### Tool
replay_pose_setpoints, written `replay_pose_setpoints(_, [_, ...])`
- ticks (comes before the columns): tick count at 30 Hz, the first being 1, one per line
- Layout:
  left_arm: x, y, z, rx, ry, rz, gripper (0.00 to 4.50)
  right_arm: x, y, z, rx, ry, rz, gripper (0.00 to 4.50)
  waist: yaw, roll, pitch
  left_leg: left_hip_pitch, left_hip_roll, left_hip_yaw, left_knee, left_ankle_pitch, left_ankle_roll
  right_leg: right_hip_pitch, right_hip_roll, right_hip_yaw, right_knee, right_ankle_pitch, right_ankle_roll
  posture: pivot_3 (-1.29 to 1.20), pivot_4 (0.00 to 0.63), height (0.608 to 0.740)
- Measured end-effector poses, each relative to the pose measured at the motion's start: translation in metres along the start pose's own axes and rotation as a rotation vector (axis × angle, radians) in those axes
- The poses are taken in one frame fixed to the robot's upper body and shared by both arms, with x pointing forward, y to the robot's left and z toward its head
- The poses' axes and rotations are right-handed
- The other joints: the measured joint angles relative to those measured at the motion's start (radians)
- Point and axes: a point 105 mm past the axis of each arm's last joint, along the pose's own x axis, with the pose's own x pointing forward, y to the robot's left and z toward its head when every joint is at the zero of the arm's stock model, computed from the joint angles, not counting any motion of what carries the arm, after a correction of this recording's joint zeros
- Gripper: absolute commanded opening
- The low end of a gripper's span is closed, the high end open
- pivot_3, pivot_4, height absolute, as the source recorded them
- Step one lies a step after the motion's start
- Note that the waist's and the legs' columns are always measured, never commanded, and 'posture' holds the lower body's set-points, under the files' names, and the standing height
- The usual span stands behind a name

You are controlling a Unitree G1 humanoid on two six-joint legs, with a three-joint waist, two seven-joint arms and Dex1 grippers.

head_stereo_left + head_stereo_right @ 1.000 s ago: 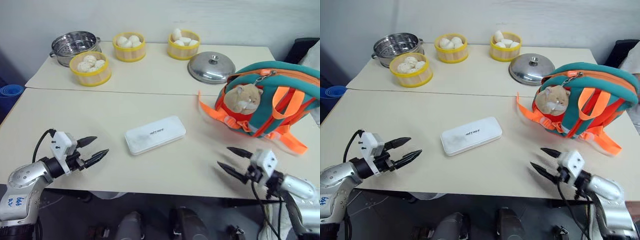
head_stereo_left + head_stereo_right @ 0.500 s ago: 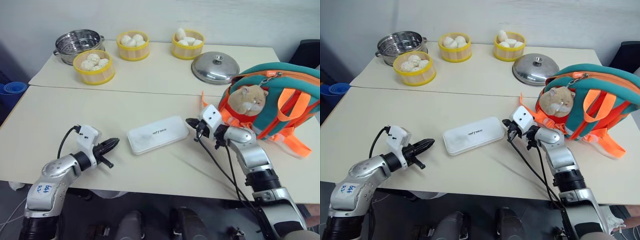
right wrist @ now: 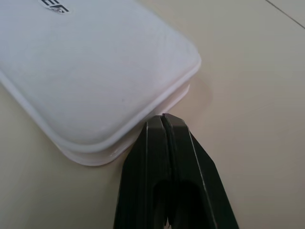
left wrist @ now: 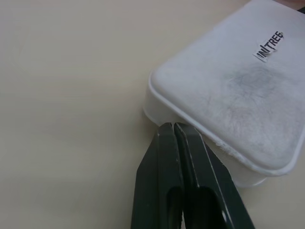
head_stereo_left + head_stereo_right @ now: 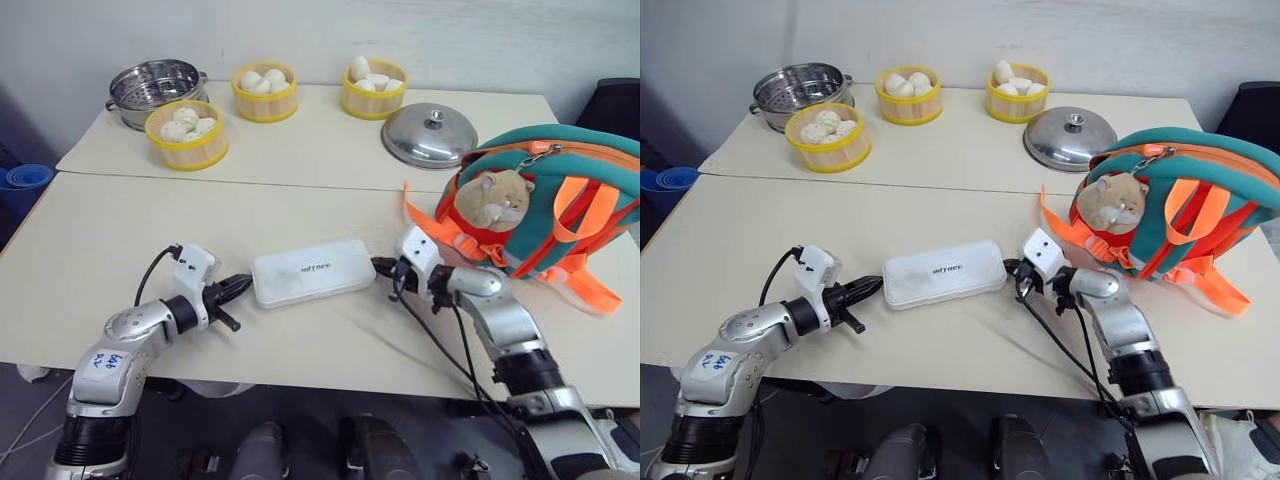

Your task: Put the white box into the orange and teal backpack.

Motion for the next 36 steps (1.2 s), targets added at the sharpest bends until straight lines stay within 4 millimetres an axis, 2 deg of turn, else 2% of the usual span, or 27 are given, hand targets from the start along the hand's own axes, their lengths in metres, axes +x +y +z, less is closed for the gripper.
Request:
replay_pose_setpoints(7, [0.004,-0.017,-0.004,-0.001,0.008,-0.097,0.06,-0.037,0.022,-0.012,0.054,0.067,0.003,0.0,0.001,0.0,0.0,0.0,0.0,0.0,-0.001,-0.002,0.003,0.0,0.0,0.0,0.0,0.0,0.0,0.0,0.15,0.74])
replay_pose_setpoints(12, [0.009,-0.027,-0.008,-0.007,0.017,-0.147,0.06,-0.057,0.027,-0.019,0.088,0.12,-0.014,0.0,0.0,0.0,0.0,0.001,0.0,0.0,-0.001,-0.002,0.004,0.0,0.0,0.0,-0.001,0.0,0.0,0.0,0.15,0.74])
replay_pose_setpoints(15, [0.01,-0.028,-0.01,-0.047,0.042,-0.17,0.59,-0.066,0.031,-0.025,0.096,0.146,-0.018,0.0,0.002,0.0,0.0,0.001,0.0,0.0,-0.001,-0.002,0.004,0.0,0.0,0.0,-0.001,0.0,0.0,0.0,0.15,0.74])
replay_pose_setpoints(16, [0.009,-0.024,-0.011,-0.083,0.056,-0.174,0.91,-0.069,0.03,-0.028,0.093,0.16,-0.024,0.0,0.002,0.0,0.0,0.001,0.0,0.0,-0.001,-0.002,0.004,0.0,0.0,0.0,-0.001,0.0,0.0,0.0,0.15,0.74])
replay_pose_setpoints(18, [0.003,-0.013,-0.011,-0.25,0.11,-0.197,1.47,-0.072,0.028,-0.029,0.063,0.17,-0.033,0.0,0.0,-0.001,0.0,0.001,0.0,0.0,0.0,-0.001,0.004,0.0,0.001,0.0,0.0,0.0,0.0,0.0,0.15,0.74])
replay_pose_setpoints(20, [-0.012,-0.004,-0.006,-0.452,0.247,-0.274,2.07,-0.075,0.022,-0.032,0.035,0.181,-0.041,0.0,-0.001,-0.003,0.001,0.001,0.0,-0.001,0.0,0.0,0.003,0.0,0.002,0.0,0.0,0.0,0.0,0.0,0.15,0.74])
replay_pose_setpoints(22, [-0.024,0.002,-0.002,-0.575,0.322,-0.293,2.63,-0.076,0.019,-0.033,0.018,0.181,-0.043,0.0,-0.003,-0.002,0.0,0.002,0.0,0.0,-0.001,0.002,-0.002,0.001,0.001,0.001,0.0,0.0,0.0,0.0,0.15,0.74])
replay_pose_setpoints(25, [-0.009,0.002,0.005,-0.816,0.352,-0.361,3.42,-0.074,0.011,-0.033,-0.01,0.178,-0.048,0.0,0.005,-0.004,0.0,0.001,-0.001,-0.001,0.001,0.002,-0.002,0.001,0.001,0.0,0.0,0.0,0.001,0.0,0.15,0.74])
replay_pose_setpoints(30, [0.013,-0.007,0.012,-0.981,0.396,-0.438,3.42,-0.065,0.009,-0.031,-0.054,0.164,-0.025,0.0,0.008,-0.006,0.0,0.001,0.0,-0.001,0.002,0.002,-0.003,0.002,0.001,0.0,0.0,0.0,0.001,0.0,0.15,0.74])
replay_pose_setpoints(36, [0.04,-0.028,0.015,-1.032,0.44,-0.516,3.42,-0.053,0.011,-0.027,-0.066,0.142,-0.009,0.0,0.001,-0.007,-0.001,0.002,0.0,-0.001,0.003,0.003,-0.005,0.002,0.001,0.0,0.002,0.0,0.001,0.0,0.15,0.74])
